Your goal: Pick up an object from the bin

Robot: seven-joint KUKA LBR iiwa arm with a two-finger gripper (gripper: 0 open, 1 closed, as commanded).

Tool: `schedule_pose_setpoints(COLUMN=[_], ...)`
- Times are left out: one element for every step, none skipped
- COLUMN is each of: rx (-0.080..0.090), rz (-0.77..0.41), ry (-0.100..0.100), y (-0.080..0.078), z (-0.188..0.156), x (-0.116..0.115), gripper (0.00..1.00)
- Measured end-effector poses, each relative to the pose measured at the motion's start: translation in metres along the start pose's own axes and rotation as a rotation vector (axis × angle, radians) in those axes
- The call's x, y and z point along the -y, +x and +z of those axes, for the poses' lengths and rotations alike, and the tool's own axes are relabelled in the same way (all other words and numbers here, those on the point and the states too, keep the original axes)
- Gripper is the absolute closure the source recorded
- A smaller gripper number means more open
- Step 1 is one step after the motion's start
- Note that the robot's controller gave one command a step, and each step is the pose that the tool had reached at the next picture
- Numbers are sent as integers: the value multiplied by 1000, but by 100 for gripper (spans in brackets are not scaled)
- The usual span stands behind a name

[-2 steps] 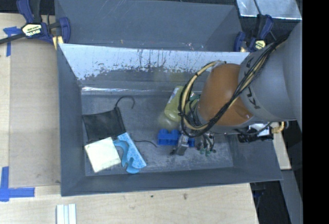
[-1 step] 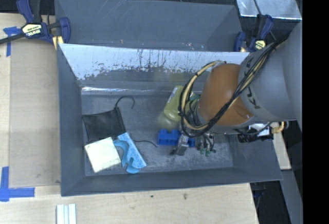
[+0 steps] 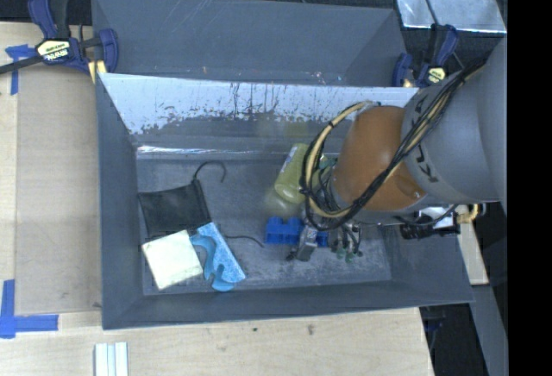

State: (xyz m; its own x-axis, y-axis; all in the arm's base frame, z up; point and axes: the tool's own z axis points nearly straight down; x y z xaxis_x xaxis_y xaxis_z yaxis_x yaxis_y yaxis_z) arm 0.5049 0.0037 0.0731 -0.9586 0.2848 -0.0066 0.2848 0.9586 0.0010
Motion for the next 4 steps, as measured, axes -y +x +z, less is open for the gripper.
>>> schedule_pose_setpoints(rx=[-6, -5, 0, 1], rz=[-1, 0, 0, -1], ry=[2, 1, 0, 0], y=[1, 1, -1, -1], z=[-15, -38, -60, -76], x=[1, 1, 0, 0], gripper=[100, 100, 100, 100])
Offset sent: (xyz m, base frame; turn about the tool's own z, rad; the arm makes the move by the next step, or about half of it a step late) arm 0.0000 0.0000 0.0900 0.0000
